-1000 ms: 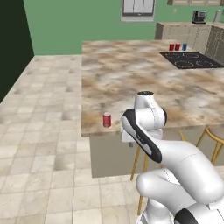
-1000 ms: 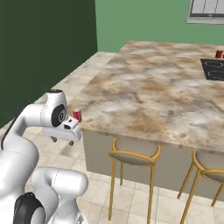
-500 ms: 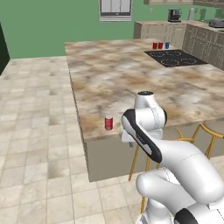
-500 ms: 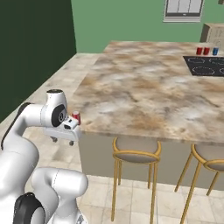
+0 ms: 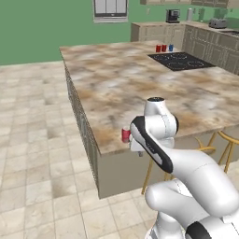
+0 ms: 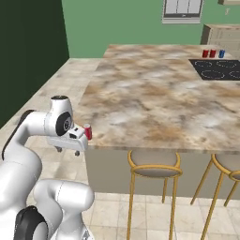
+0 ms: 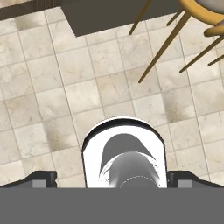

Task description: Four empty soda cans are scattered around the kitchen. Gather all the cans and cluster them next to the stove for recycling.

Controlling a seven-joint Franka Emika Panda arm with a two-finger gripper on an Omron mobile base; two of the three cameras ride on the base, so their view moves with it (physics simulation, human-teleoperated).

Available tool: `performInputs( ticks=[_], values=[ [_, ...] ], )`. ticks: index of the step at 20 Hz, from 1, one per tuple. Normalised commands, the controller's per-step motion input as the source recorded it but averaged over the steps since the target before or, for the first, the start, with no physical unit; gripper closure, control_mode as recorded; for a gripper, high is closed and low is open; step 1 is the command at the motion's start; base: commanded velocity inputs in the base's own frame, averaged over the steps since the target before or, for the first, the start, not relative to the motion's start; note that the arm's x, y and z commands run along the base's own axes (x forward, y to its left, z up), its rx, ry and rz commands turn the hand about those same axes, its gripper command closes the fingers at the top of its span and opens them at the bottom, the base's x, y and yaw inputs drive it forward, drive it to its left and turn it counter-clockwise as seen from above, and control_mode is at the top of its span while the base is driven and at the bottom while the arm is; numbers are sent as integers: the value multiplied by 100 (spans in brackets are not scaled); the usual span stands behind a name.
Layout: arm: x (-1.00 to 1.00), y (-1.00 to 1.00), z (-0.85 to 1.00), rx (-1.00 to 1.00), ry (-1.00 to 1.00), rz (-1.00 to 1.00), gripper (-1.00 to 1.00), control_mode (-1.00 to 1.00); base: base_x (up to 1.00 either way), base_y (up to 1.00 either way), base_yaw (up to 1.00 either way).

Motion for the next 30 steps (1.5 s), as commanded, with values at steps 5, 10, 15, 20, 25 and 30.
performInputs(
  ticks=[5, 10, 15, 20, 25, 30],
  values=[
    [0, 0, 0, 0, 0, 0, -100, 100, 27, 42, -13],
    [0, 0, 0, 0, 0, 0, -100, 100, 32, 10, -8],
    [0, 0, 0, 0, 0, 0, -100, 100, 8, 0, -4],
    [0, 0, 0, 0, 0, 0, -100, 100, 0, 6, -5],
    [0, 0, 0, 0, 0, 0, -100, 100, 5, 1, -1],
    [4, 2, 5, 0, -1, 0, -100, -100, 2, 0, 0]
  ],
)
